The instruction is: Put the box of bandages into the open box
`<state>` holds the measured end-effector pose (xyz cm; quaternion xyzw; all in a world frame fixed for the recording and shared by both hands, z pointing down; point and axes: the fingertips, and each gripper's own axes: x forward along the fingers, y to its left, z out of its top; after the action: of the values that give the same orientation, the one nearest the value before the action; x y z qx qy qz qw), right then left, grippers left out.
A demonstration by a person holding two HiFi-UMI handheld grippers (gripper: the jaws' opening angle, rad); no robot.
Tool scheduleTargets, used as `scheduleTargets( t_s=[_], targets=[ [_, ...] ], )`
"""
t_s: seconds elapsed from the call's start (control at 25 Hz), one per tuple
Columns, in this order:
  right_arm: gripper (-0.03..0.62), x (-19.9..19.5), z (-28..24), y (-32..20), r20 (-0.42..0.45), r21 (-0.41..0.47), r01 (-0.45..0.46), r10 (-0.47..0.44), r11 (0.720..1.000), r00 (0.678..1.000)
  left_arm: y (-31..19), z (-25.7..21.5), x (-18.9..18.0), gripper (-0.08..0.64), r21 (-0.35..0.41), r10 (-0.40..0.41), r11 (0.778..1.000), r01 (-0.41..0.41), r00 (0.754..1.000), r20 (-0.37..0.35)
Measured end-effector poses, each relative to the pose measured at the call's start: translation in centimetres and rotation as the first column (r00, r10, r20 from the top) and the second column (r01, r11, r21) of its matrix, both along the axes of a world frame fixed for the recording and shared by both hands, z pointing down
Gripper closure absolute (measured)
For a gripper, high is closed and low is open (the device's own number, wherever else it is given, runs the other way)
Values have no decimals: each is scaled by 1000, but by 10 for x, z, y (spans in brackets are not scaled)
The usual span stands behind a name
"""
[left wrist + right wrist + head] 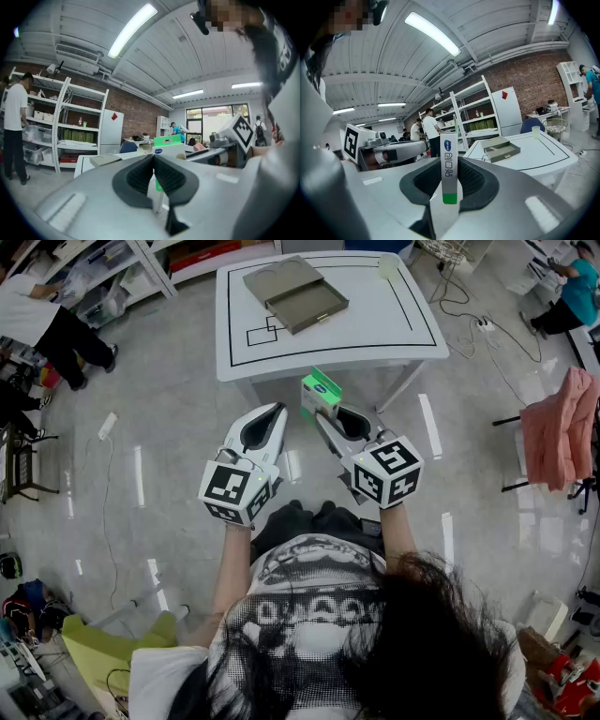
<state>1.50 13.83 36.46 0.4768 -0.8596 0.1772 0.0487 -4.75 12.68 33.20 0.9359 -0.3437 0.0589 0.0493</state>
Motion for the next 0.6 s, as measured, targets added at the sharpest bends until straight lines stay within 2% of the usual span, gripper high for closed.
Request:
scheduleTargets(
  t_s=[0.6],
  targets=[
    [497, 19, 4, 3, 23, -5, -7, 7, 1000, 1000, 4, 3, 13, 560, -3, -15, 1000, 15, 1000, 9]
  ],
)
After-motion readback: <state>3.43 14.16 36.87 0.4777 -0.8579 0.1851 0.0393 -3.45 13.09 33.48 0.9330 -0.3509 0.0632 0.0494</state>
